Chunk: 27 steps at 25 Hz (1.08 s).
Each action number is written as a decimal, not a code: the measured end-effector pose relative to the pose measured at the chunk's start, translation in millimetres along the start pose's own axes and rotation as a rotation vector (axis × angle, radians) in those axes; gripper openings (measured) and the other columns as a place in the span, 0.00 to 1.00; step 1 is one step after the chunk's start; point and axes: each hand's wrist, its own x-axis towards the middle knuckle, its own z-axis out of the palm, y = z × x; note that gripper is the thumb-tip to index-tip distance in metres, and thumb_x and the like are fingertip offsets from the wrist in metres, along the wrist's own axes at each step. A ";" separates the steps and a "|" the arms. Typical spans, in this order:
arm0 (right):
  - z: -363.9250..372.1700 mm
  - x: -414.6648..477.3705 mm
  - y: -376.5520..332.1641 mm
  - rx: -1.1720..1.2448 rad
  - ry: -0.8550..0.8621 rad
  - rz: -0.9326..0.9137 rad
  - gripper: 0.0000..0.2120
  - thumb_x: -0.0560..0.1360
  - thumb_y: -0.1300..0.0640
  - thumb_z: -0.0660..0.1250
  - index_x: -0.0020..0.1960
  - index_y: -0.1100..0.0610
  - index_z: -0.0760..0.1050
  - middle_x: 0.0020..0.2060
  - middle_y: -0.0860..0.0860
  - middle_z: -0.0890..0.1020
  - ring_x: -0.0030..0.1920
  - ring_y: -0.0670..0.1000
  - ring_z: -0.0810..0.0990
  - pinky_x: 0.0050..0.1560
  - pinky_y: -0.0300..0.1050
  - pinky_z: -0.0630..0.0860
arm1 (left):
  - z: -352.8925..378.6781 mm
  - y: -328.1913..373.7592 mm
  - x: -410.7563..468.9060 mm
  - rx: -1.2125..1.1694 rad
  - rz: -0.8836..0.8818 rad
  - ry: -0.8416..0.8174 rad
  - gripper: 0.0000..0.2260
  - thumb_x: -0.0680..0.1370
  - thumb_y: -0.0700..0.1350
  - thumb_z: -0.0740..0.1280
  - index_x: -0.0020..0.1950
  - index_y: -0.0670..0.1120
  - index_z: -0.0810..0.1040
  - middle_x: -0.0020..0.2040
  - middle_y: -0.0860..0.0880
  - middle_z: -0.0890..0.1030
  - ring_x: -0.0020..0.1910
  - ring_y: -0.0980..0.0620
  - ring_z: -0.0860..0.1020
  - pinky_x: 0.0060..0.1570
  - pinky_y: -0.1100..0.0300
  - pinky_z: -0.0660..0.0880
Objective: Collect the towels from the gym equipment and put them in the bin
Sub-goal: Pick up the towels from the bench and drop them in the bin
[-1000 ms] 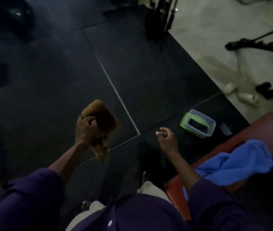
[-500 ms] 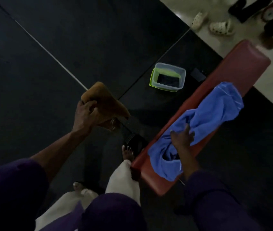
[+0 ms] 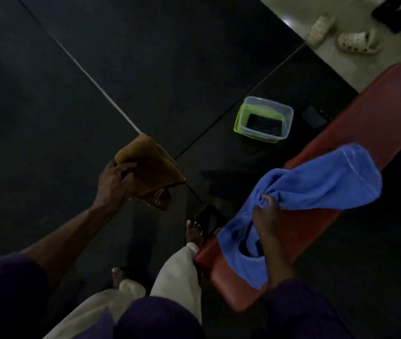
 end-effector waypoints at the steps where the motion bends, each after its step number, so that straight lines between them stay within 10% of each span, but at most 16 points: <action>1: 3.3 -5.1 -21.3 -0.025 -0.036 -0.065 0.12 0.76 0.67 0.65 0.59 0.66 0.74 0.54 0.65 0.80 0.54 0.65 0.79 0.51 0.49 0.70 | -12.2 -2.8 -5.7 -0.041 -0.041 0.019 0.13 0.79 0.44 0.62 0.62 0.53 0.79 0.66 0.44 0.72 0.60 0.48 0.73 0.51 0.59 0.74; 6: 42.6 -42.1 -124.2 -0.091 -0.209 -0.364 0.16 0.75 0.58 0.69 0.63 0.57 0.76 0.59 0.59 0.81 0.58 0.61 0.80 0.54 0.49 0.73 | -76.5 -35.3 -47.6 -0.212 -0.347 0.208 0.15 0.80 0.41 0.60 0.63 0.51 0.79 0.66 0.46 0.70 0.61 0.44 0.73 0.58 0.44 0.77; 11: 96.1 -121.6 -198.7 -0.150 -0.569 -0.567 0.18 0.75 0.57 0.70 0.64 0.52 0.74 0.57 0.53 0.80 0.57 0.55 0.80 0.55 0.44 0.74 | -131.8 -86.3 -132.1 -0.354 -0.482 0.464 0.15 0.81 0.41 0.59 0.63 0.52 0.79 0.64 0.50 0.69 0.57 0.50 0.71 0.42 0.65 0.71; 23: 202.8 -466.0 -219.4 -0.264 -1.236 -1.080 0.18 0.73 0.60 0.75 0.59 0.45 0.76 0.53 0.45 0.80 0.51 0.40 0.81 0.49 0.40 0.78 | -187.5 -197.2 -434.4 -1.066 -0.748 1.198 0.12 0.76 0.47 0.63 0.44 0.56 0.87 0.47 0.52 0.83 0.48 0.52 0.79 0.49 0.54 0.76; 27: 226.2 -564.8 -189.1 -0.390 -1.328 -1.269 0.18 0.72 0.61 0.75 0.57 0.45 0.76 0.52 0.47 0.81 0.47 0.37 0.80 0.41 0.32 0.75 | -190.2 -218.2 -551.4 -1.103 -0.726 1.442 0.13 0.77 0.42 0.63 0.40 0.53 0.87 0.35 0.61 0.81 0.37 0.66 0.77 0.42 0.69 0.75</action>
